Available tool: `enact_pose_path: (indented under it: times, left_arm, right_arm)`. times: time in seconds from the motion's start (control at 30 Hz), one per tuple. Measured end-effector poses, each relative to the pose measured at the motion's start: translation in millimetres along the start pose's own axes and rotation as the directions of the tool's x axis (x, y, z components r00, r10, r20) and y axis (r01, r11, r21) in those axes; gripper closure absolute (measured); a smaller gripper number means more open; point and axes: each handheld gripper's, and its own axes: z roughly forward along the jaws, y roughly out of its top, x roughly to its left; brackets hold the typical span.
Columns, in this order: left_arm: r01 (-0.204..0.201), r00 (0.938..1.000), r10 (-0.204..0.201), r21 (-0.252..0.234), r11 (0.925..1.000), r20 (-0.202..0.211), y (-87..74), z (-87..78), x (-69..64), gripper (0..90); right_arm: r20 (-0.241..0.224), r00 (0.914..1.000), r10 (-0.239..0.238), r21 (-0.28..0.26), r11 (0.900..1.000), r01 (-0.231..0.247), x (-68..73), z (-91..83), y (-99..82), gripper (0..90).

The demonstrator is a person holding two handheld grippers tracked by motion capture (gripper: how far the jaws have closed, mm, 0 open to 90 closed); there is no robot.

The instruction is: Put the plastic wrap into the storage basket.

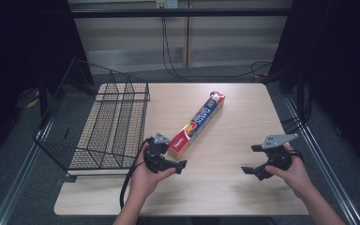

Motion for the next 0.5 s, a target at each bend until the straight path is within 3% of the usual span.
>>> enact_pose_path:
  times: [0.23,0.33,0.5]
  left_arm:
    - [-0.016,0.9997,0.016,0.035,0.9992,0.019,13.8,2.5,4.3,3.5]
    - [0.003,0.9995,-0.004,0.032,0.9995,0.030,20.6,3.8,5.4,3.7]
    - [-0.002,0.9989,0.000,0.046,0.9989,0.047,35.6,7.8,7.0,3.7]
  right_arm:
    - [0.018,0.9998,-0.005,0.007,1.0000,0.005,-3.9,2.6,-2.6,4.1]
    - [0.023,0.9997,-0.003,0.011,0.9999,0.003,-3.9,2.5,-3.2,4.0]
    - [0.026,0.9997,0.003,0.003,1.0000,-0.003,-5.0,1.4,-3.6,4.1]
